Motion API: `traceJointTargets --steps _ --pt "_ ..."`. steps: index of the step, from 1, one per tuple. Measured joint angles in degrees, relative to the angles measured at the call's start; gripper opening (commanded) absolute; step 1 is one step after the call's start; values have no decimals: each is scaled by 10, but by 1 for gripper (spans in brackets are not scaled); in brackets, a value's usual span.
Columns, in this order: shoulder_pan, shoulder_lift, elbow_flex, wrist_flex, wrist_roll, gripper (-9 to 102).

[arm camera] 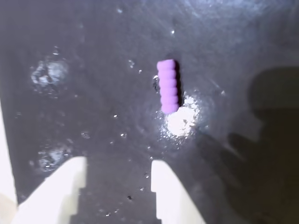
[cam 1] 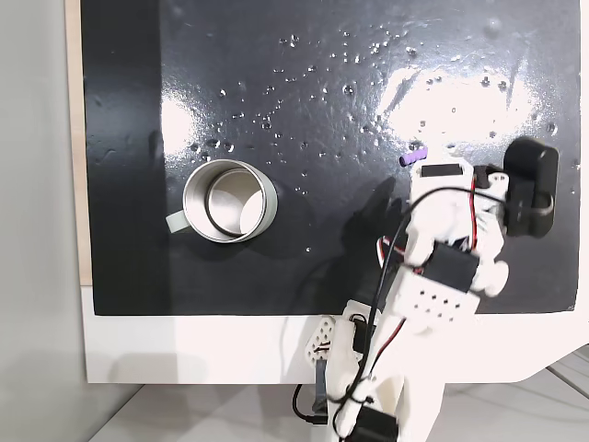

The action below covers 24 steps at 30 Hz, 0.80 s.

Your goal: Grasp a pengrip and put it in the cup.

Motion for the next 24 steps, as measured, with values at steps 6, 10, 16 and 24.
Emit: traceJointTargets --steps 6,10,16,24 --pt "18 -104 -55 0 -18 23" --pt "13 -158 -68 -4 -25 23" --pt "15 -243 -86 -20 -32 23" --pt "14 -323 -96 -54 -43 23"
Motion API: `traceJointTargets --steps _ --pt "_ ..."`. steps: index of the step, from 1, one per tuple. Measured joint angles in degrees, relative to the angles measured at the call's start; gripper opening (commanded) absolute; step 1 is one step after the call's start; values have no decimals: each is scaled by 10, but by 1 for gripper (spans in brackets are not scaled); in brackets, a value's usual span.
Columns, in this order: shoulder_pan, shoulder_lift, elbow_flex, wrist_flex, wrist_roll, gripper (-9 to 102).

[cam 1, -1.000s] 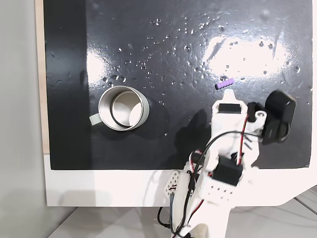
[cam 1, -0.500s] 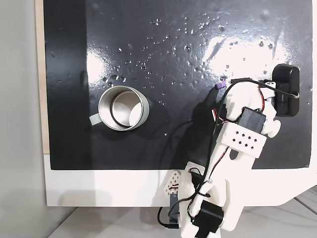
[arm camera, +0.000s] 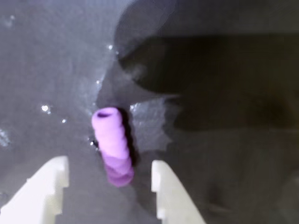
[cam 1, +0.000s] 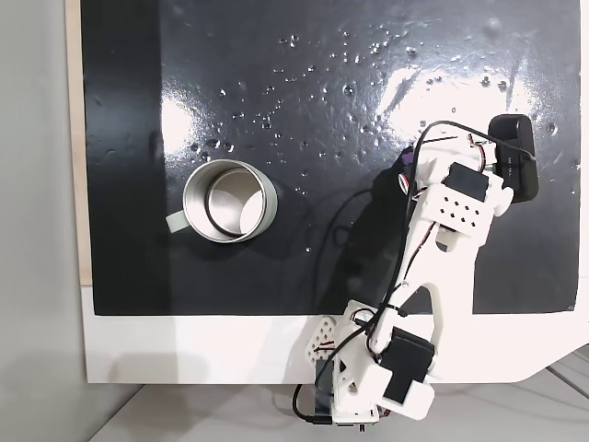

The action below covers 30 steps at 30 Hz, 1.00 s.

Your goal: Grasp a pengrip and put it in the cup.

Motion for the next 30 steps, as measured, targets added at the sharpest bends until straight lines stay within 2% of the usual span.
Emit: traceJointTargets --steps 8,15,21,30 --pt "0 -69 -34 -21 -4 22" --pt "1 -99 -62 -26 -4 10" --pt "0 -111 -76 -31 -4 5" --pt "2 -119 -98 -26 -6 3"
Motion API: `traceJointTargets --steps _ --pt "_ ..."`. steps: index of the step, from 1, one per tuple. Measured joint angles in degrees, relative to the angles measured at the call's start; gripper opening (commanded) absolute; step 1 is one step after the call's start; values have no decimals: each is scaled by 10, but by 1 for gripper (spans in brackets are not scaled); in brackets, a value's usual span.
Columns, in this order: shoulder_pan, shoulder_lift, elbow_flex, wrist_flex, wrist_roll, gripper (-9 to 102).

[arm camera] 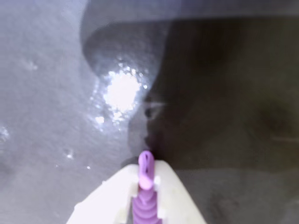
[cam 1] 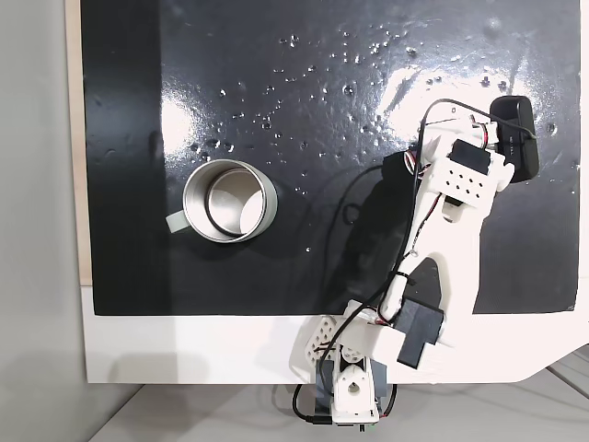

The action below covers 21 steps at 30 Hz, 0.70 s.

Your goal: Grasp a pengrip and put it in the cup.

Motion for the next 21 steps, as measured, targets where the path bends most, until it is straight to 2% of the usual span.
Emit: traceJointTargets --steps 5,10,16,21 --pt "0 21 -18 45 8 3" --pt "-25 95 -57 124 52 3" --pt "-119 169 -132 234 136 3" --pt "-227 225 -159 288 207 3"
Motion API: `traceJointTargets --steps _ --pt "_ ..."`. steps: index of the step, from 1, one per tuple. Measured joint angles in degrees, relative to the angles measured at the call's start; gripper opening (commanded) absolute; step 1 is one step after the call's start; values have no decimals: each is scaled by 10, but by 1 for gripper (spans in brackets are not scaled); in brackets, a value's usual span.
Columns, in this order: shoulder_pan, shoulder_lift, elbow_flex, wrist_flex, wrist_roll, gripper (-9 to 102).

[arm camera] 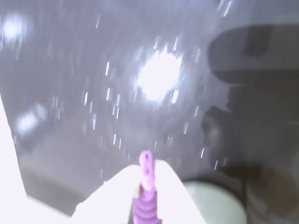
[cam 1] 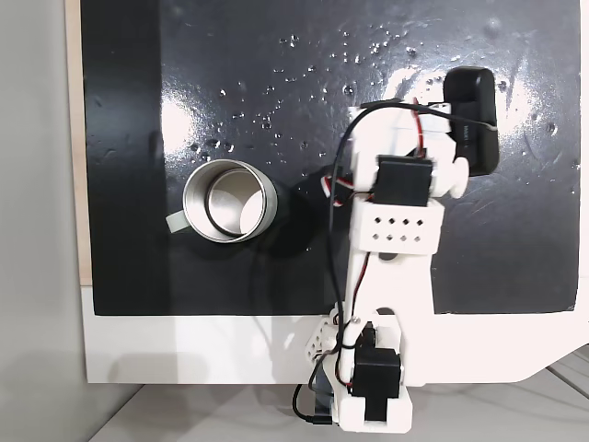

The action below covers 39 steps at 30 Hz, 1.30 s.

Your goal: Grasp a pengrip and put it in the cup.

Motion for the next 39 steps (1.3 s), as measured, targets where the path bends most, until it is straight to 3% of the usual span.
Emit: traceJointTargets --steps 10,16,21,24,26,39 --pt "-240 77 -12 73 91 2" --pt "-335 81 -12 80 104 2" --pt "-358 81 -12 80 112 5" --pt "-358 81 -12 80 113 22" --pt "-357 81 -12 80 113 26" --pt "-358 104 15 80 115 26"
